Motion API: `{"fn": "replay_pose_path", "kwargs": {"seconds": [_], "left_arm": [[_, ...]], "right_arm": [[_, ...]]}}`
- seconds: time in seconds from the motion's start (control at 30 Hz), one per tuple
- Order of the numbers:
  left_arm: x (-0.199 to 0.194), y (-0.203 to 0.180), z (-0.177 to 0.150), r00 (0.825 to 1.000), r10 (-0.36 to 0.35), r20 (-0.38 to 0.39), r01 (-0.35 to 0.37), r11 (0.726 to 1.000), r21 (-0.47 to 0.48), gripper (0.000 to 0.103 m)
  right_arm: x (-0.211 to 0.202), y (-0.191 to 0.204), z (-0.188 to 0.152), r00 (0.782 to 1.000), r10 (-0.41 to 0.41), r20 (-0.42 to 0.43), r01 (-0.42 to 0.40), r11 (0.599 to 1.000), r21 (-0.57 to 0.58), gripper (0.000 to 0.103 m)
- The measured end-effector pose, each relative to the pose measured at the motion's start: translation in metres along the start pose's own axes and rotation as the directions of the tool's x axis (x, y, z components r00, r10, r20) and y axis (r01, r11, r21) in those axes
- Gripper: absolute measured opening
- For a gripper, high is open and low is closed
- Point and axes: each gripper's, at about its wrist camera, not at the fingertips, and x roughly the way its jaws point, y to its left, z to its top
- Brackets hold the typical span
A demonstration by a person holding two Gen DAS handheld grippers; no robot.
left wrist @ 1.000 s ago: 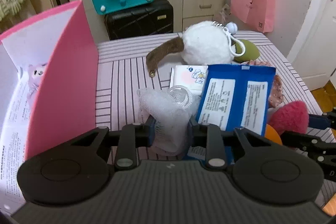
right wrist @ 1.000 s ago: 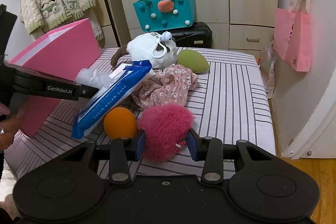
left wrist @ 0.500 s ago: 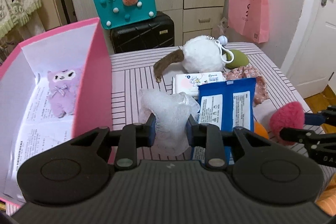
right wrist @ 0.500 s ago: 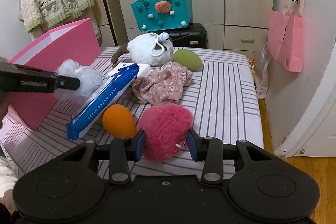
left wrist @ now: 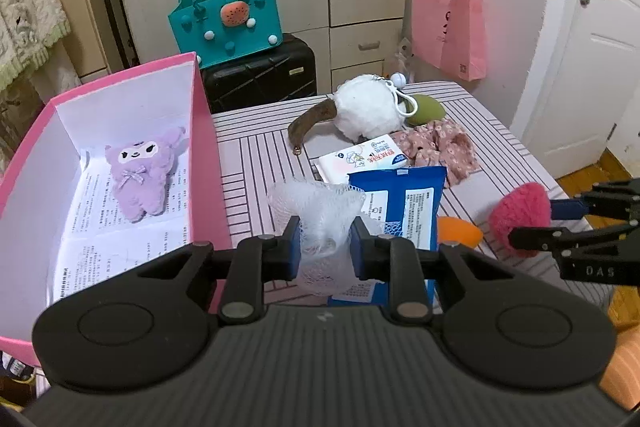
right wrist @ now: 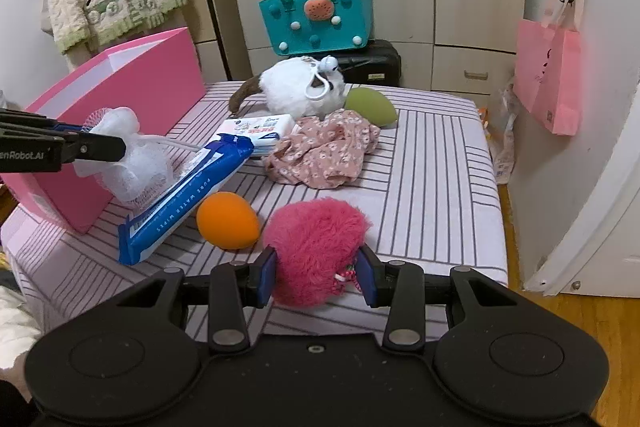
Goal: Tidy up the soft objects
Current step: 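Close the left tool on the mesh puff while the right tool grasps the pink pompom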
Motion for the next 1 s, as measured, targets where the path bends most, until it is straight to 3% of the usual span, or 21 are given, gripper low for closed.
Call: {"fn": "replay_pose_path", "kwargs": {"seconds": [0.37, 0.57, 1.0], "left_arm": [[-0.034, 0.014, 0.005, 0.999, -0.003, 0.041, 0.002, 1.000, 0.024, 0.023], [-0.046, 0.022, 0.012, 0.996, 0.032, 0.079, -0.035, 0.999, 0.041, 0.022], [-0.078, 0.028, 0.017, 0.993, -0.110, -0.046, 0.115, 0.988, 0.099, 0.022]], "right_arm": [[-0.007, 0.011, -0.001, 0.999, 0.026, -0.029, -0.026, 1.000, -0.011, 0.046], [-0.010, 0.010, 0.003, 0.999, 0.024, -0.031, -0.024, 1.000, -0.012, 0.046], [-0.031, 0.030, 0.022, 0.979, 0.158, -0.132, -0.164, 0.986, -0.035, 0.046]]}}
